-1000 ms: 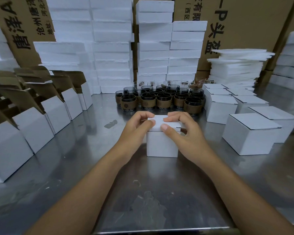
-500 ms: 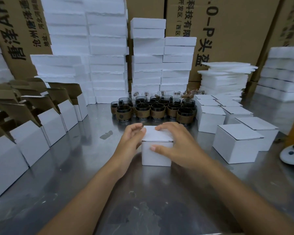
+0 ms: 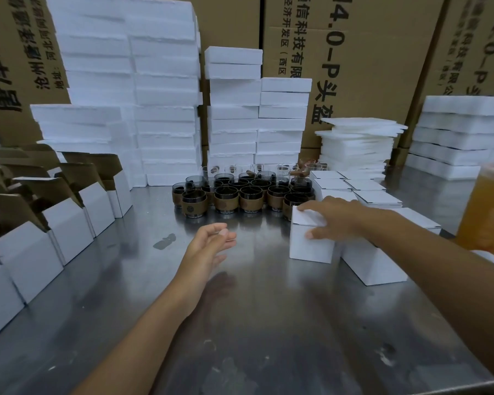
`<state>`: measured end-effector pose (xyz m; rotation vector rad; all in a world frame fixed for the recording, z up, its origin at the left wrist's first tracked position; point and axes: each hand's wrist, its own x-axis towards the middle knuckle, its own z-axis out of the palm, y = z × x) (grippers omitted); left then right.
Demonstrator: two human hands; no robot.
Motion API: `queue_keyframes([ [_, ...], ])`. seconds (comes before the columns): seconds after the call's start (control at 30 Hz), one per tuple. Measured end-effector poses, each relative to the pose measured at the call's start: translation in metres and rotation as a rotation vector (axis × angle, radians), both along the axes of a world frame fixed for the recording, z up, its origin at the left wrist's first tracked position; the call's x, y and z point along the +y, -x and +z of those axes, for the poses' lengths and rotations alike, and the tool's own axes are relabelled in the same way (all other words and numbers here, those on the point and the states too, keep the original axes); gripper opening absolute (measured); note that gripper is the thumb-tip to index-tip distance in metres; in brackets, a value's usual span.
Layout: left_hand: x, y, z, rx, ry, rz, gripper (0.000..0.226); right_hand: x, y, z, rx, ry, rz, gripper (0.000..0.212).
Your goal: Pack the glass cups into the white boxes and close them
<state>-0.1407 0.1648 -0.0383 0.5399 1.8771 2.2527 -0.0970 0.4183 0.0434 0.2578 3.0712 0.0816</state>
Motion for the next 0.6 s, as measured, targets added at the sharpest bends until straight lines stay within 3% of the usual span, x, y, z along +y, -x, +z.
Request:
queue_keyframes([
  [0.43, -0.003, 0.006, -0.003, 0.026, -0.047, -0.012, 0.017, 0.029, -0.006, 0.008, -0.138, 0.104, -0.08, 0.065],
  [0.6, -0.002, 0.007, -0.005, 0.032, -0.054, -0.019, 0.017, 0.018, -0.013, -0.003, 0.025, 0.042, -0.158, 0.07],
])
